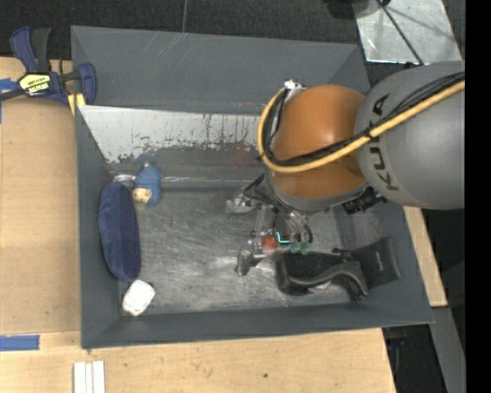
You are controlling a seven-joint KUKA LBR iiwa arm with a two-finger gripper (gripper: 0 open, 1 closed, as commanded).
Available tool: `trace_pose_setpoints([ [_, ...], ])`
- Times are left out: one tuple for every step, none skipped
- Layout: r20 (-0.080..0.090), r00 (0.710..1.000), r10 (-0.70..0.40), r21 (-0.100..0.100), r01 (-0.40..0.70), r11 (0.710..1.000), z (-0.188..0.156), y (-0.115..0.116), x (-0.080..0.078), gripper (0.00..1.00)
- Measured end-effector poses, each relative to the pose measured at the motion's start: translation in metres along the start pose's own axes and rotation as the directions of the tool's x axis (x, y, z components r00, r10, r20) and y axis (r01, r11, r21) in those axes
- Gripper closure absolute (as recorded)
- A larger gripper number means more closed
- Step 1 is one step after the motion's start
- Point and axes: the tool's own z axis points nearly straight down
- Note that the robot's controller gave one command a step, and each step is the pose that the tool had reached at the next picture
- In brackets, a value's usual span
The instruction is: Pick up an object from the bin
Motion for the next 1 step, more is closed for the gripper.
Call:
trace_pose_setpoints([
  [0.006, 0.983, -0.184, 0.000, 0.184, 0.983, 0.0733, -0.0866, -0.0043, 0.00],
])
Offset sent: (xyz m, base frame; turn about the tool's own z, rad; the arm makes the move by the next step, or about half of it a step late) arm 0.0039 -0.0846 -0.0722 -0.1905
